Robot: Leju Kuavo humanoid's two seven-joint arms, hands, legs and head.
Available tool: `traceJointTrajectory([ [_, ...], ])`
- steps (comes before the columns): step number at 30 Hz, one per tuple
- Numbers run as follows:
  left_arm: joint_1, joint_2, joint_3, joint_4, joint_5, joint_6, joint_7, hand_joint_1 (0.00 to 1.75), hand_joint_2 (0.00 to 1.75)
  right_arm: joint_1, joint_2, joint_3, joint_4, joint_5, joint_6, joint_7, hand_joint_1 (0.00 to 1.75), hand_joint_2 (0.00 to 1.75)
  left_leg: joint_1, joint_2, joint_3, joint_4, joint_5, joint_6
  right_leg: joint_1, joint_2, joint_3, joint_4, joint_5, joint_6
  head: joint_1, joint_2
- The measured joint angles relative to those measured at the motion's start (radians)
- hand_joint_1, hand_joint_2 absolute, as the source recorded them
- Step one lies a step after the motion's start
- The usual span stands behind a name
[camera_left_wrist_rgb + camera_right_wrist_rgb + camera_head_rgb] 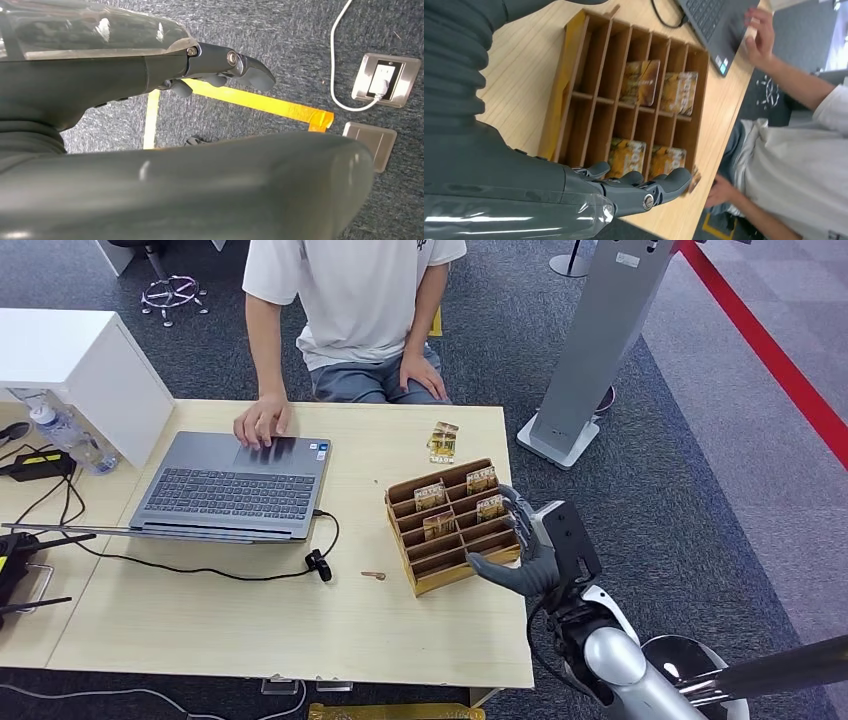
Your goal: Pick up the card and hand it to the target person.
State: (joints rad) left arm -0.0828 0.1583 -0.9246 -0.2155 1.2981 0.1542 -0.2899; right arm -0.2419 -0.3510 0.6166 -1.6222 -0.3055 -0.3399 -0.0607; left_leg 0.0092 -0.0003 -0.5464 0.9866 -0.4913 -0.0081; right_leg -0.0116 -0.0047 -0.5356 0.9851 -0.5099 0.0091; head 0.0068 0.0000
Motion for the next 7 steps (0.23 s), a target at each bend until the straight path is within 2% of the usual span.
traceJointTrajectory([
  [7,0.001,0.000,0.001,0.000,0.000,-0.003,0.000,0.00,0.00,0.076,-0.047,-0.064,-0.045,0.001,-0.007,0.025,0.00,1.75,0.000,0.000,0.000,0.000,0.000,0.000,0.000,0.000,0.000,0.000,0.000,0.000,0.000,0.000],
])
